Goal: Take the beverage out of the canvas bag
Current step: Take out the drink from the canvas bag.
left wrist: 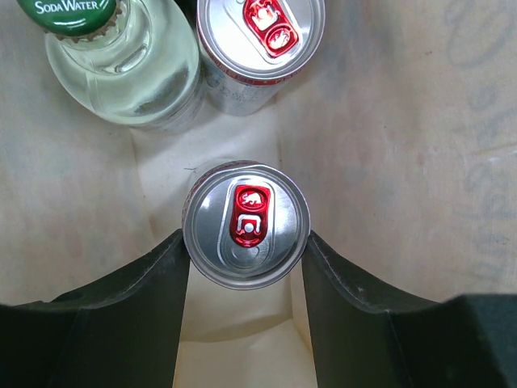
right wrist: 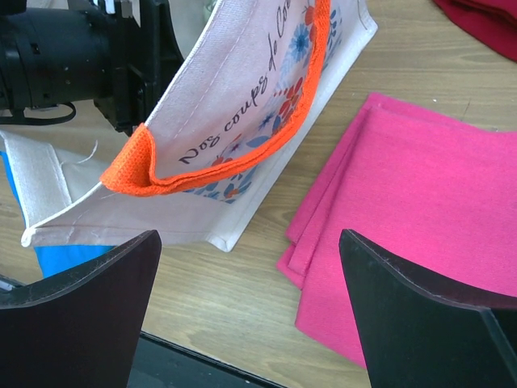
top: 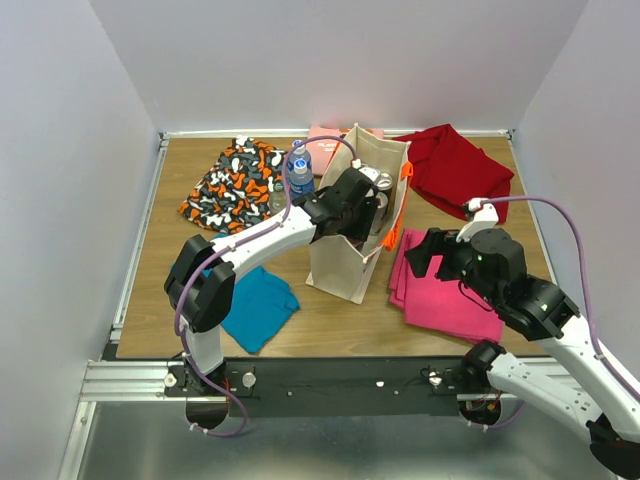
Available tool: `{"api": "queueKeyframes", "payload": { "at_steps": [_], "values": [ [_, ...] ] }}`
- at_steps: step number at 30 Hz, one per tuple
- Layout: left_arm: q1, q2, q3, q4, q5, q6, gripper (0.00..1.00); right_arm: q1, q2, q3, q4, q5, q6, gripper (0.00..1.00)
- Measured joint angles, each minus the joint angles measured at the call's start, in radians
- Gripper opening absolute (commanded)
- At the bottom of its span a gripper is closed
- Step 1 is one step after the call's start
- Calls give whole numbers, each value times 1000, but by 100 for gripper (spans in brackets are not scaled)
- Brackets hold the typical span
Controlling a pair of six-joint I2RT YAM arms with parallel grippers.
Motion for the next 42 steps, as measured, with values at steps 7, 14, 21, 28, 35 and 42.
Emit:
{"api": "queueKeyframes", "payload": {
  "at_steps": [7, 14, 21, 28, 35, 42],
  "values": [
    [0, 0, 0, -2, 0, -6, 30, 0, 11, 0, 0, 0, -4, 100],
    [1, 0, 0, -7, 1, -9, 45, 0, 7, 0, 0, 0, -5, 100],
    [1, 5, 0, -31, 1, -9, 62, 0, 6, 0, 0, 1, -9, 100],
    [1, 5, 0, -36, 1, -11, 75, 0, 5, 0, 0, 5, -11, 100],
    [1, 5, 0, -35, 0, -11, 79, 0, 5, 0, 0, 6, -11, 100],
    [1, 5, 0, -34, 0, -12, 88, 0, 5, 0, 0, 6, -11, 100]
  ]
}}
